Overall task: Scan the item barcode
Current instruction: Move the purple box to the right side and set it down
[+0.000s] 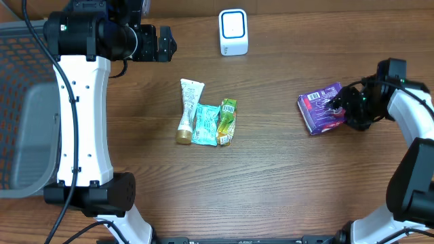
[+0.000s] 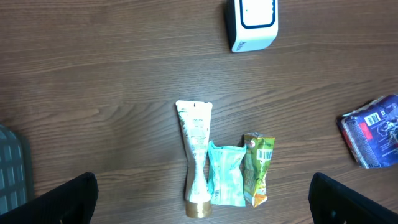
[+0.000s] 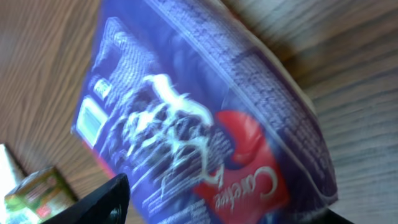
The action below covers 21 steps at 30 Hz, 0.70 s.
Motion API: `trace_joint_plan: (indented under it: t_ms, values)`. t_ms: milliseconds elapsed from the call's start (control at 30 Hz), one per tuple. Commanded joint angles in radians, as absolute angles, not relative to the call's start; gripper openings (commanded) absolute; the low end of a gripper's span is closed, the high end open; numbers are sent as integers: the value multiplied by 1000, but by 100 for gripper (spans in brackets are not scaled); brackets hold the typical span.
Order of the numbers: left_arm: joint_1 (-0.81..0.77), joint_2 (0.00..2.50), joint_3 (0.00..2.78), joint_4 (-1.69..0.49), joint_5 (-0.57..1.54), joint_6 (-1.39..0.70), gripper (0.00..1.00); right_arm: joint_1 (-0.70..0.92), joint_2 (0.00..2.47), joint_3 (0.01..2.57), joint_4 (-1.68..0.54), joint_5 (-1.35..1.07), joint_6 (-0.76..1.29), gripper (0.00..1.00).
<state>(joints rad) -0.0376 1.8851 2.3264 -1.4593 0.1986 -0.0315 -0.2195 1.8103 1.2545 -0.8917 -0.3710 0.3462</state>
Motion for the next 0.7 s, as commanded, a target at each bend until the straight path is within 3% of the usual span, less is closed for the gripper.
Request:
trace_joint_plan:
  t_ms: [0, 200, 367, 667]
  values:
    - [-41, 1880, 2342, -1459, 207, -49, 100, -173, 1754, 1387, -937, -395, 323, 71]
    - [-41, 1880, 2342, -1459, 207, -49, 100, -47, 1737, 1524, -1001, -430, 345, 82]
    - [-41, 1880, 2342, -1459, 207, -49, 100, 0, 1752, 1520, -1001, -325, 430, 82]
    - [-41, 1880, 2342, -1459, 207, -49, 100, 28, 1768, 1494, -989, -386, 442, 80]
